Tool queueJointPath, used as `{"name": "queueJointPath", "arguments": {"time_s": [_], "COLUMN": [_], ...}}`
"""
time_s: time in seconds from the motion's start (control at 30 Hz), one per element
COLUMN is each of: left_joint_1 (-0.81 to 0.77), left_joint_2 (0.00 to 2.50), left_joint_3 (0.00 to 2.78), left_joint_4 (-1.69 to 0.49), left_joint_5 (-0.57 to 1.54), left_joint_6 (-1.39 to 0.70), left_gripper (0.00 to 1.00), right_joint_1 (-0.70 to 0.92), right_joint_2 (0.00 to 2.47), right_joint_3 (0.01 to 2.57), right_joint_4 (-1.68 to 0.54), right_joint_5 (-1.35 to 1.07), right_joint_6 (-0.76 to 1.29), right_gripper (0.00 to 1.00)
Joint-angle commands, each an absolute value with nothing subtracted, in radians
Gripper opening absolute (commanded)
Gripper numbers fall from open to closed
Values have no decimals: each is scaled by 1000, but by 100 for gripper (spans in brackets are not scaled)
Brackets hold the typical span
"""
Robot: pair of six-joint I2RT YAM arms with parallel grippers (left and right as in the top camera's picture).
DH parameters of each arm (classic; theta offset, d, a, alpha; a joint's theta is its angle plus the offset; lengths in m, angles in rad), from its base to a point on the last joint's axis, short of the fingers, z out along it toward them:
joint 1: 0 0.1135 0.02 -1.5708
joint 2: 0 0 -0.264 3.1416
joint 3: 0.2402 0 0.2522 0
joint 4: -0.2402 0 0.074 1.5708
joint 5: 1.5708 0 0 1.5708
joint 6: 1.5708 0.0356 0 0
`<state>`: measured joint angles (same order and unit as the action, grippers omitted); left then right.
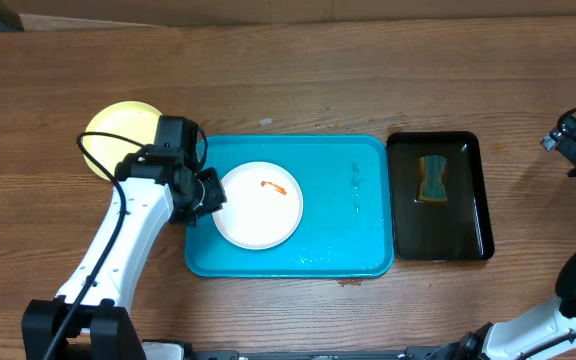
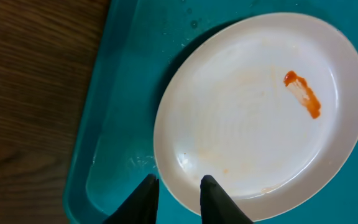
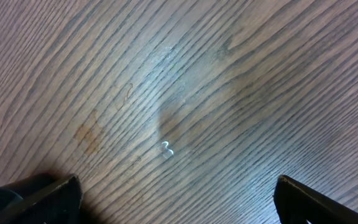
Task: Clean dirty plates on tray and stack at the side
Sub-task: 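Grip the white plate rim with left gripper and slide it right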
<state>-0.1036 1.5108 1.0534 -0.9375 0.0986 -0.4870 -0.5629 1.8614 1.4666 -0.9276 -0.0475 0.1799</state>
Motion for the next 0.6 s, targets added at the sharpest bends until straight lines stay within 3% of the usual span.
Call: {"name": "queueJointPath", "arguments": {"time_s": [0.0,0.1,0.57], "left_joint_1": [-119,-134,-178], "left_joint_2": [1518,1519,1519], "left_joint_3": [1032,994,851], "left_joint_4": [-947,-943,-809], "left_joint_5": [72,71,69], "left_joint_6": [-483,-524,-546], "left_gripper": [24,21,22], "right_joint_1": [-563,-563,-563], "right_joint_2": [1842,1842,1842], "right_joint_3": [1484,1484,1484], "right_joint_4": [-924,-924,-924], "right_joint_5": [-45,-45,-45], "right_joint_6": [180,180,180], "right_gripper": [100,100,100]}}
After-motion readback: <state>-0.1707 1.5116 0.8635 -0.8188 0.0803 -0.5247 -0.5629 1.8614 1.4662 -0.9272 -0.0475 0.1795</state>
